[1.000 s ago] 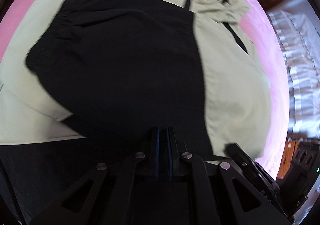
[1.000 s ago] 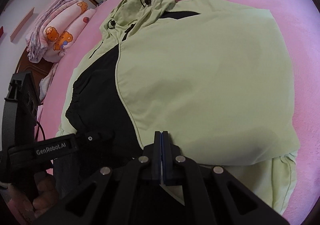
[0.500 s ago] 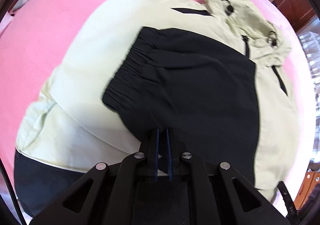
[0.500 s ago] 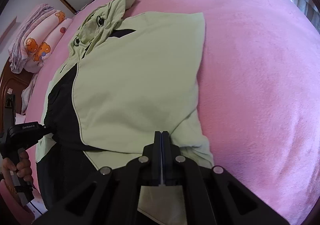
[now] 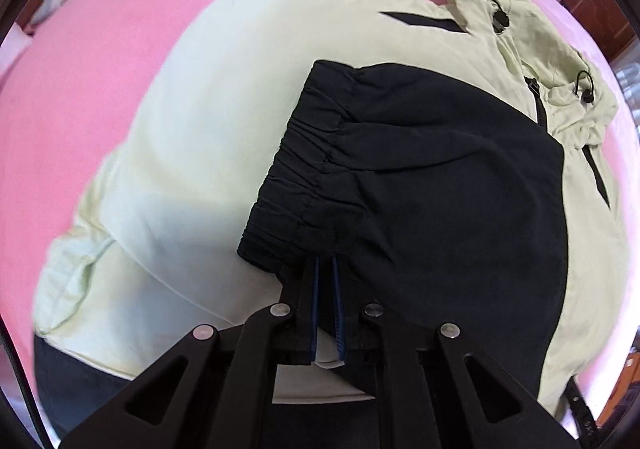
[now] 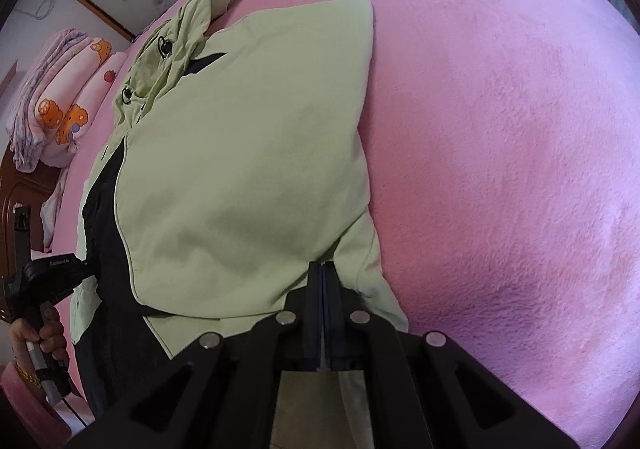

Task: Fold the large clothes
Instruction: 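Move both grippers to the jacket hood, then grasp the hood edge with both grippers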

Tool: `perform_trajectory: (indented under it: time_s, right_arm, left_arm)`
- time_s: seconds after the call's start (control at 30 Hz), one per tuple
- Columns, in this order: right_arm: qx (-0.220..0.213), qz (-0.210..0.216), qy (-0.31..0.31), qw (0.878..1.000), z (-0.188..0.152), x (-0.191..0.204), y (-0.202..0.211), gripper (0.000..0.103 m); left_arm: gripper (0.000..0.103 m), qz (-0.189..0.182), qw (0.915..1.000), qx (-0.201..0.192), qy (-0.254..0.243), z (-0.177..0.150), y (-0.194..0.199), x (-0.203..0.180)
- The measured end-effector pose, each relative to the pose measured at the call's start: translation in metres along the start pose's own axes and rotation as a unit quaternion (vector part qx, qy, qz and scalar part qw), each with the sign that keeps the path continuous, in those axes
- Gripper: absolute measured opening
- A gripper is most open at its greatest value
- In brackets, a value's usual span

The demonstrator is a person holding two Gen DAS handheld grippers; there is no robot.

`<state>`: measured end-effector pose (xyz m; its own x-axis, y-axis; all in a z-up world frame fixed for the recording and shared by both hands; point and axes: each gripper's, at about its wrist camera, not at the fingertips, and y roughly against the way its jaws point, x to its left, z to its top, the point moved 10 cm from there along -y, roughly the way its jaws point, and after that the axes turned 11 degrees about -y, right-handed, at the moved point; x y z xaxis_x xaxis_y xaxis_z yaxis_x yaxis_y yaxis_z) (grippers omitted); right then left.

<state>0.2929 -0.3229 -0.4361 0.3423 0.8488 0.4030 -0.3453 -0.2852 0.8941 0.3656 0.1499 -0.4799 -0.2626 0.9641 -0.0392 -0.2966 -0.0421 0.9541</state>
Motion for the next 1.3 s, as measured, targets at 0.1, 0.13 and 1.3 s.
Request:
perform_trajectory:
  time_s: [0.1, 0.13, 1.3]
  right_arm:
    - [0.010, 0.010, -0.029, 0.999, 0.002, -0.005, -0.008, 0.000]
    - [0.012, 0.009, -0.031, 0.999, 0.002, -0.004, -0.009, 0.000]
    - [0.002, 0.082, -0.019, 0.996, 0.265, 0.221, 0.054, 0.036]
  left_arm:
    - [0.006, -0.054, 0.9971, 0.003, 0.054, 0.000, -0.008, 0.012]
    - [0.005, -0.063, 0.9963, 0.004, 0.059, -0.001, -0.009, 0.015]
    - [0.048, -0.084, 0.9346, 0.042, -0.343, 0.340, 0.115, -0.104]
